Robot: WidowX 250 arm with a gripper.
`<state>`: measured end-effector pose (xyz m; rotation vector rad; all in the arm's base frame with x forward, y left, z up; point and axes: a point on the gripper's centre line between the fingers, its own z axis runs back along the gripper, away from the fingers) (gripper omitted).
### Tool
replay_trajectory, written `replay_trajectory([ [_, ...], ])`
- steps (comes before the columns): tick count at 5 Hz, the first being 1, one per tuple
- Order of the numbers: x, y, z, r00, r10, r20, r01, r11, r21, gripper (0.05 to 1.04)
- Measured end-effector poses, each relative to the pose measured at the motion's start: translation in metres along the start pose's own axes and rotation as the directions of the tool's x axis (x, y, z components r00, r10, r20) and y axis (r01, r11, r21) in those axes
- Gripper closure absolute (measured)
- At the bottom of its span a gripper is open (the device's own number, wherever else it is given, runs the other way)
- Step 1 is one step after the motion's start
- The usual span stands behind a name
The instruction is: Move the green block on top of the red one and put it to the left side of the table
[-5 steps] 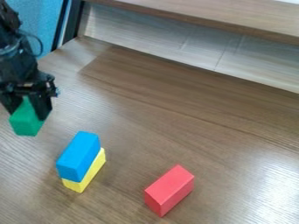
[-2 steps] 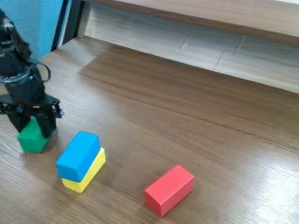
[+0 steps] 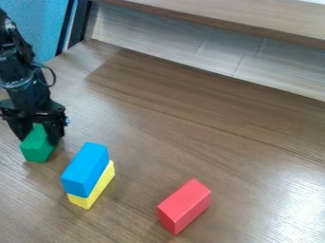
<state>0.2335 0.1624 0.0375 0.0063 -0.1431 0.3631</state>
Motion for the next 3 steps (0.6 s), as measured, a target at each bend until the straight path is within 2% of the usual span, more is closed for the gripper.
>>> replay_trajectory([
  [1,0.002,-0.005,0.021,0.999,-0.005,0.041,0.006,1.0,-0.016,0.078],
  [2,0.002,-0.016,0.049,0.996,0.006,0.092,0.0,0.998,-0.06,0.084],
  [3,-0.004,-0.026,0.074,0.993,0.016,0.115,-0.005,0.995,-0.096,0.084],
])
